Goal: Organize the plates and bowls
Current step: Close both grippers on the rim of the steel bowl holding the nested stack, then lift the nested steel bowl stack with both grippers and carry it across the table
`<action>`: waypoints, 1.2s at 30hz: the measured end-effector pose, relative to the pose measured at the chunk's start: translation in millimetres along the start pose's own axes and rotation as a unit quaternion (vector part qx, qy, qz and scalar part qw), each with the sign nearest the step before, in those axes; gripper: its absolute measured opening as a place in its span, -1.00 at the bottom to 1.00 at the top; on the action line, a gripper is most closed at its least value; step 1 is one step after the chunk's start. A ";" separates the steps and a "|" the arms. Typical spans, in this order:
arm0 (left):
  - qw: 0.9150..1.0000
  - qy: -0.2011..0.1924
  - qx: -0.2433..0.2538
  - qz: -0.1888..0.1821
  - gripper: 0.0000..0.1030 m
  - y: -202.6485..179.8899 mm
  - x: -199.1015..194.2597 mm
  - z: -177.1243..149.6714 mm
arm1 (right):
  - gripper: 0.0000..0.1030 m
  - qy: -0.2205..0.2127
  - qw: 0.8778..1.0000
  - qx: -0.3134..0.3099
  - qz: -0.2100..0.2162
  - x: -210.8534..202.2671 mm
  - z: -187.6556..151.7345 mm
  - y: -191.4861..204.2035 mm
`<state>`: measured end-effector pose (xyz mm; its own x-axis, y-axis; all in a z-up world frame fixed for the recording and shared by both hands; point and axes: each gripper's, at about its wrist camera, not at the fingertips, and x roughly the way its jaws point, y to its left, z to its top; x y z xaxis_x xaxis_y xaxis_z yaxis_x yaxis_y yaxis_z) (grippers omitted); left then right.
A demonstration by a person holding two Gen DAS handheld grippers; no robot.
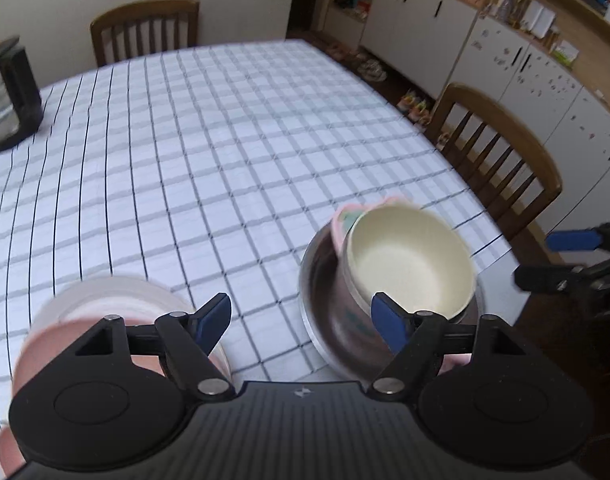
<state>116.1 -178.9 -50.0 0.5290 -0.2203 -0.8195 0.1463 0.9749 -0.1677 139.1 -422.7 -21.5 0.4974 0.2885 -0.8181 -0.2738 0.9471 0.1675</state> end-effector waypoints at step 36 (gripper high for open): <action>0.992 0.095 -0.075 0.024 -0.64 -15.2 75.4 -13.8 | -0.51 0.121 0.990 -0.011 0.065 96.2 10.9 -43.0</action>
<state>142.2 -210.0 -116.8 0.3637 -0.1776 -0.9144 -0.0083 0.9810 -0.1939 207.7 -434.0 -101.4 0.2453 0.3632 -0.8989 -0.3418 0.9001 0.2704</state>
